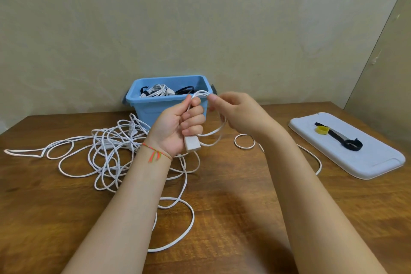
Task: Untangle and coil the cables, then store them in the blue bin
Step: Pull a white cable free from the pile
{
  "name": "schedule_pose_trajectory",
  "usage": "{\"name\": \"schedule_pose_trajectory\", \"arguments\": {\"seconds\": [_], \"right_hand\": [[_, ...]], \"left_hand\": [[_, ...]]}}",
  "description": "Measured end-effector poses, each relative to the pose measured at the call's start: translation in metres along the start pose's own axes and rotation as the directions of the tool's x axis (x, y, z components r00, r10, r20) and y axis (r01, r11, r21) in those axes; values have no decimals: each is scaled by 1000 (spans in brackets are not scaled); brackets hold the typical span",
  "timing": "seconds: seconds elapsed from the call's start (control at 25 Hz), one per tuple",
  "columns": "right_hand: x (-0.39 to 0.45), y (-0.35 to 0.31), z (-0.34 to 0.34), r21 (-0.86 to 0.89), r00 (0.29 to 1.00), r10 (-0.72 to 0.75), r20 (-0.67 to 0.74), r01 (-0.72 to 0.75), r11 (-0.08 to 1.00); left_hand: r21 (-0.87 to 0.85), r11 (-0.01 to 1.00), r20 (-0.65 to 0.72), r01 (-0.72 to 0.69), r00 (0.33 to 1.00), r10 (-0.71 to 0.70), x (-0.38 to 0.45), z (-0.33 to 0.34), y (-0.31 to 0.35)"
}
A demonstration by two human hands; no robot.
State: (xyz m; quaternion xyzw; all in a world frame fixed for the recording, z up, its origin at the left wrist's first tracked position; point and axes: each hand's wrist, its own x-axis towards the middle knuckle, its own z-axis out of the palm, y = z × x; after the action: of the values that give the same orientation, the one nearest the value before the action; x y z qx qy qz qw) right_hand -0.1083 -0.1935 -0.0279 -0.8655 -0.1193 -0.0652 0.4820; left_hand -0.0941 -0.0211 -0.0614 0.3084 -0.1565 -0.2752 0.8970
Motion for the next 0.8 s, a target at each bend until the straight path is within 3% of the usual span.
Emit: {"name": "schedule_pose_trajectory", "arguments": {"seconds": [0.16, 0.44, 0.8], "right_hand": [[-2, -1, 5, -130, 999, 19, 44, -13, 991], [-5, 1, -4, -292, 951, 211, 226, -140, 946], [-3, 7, -13, -157, 990, 63, 123, -43, 987]], "left_hand": [[-18, 999, -84, -38, 996, 36, 1, 2, -1], [23, 982, -330, -187, 926, 184, 3, 2, 1], [238, 965, -321, -113, 928, 188, 0, 2, 2]]}}
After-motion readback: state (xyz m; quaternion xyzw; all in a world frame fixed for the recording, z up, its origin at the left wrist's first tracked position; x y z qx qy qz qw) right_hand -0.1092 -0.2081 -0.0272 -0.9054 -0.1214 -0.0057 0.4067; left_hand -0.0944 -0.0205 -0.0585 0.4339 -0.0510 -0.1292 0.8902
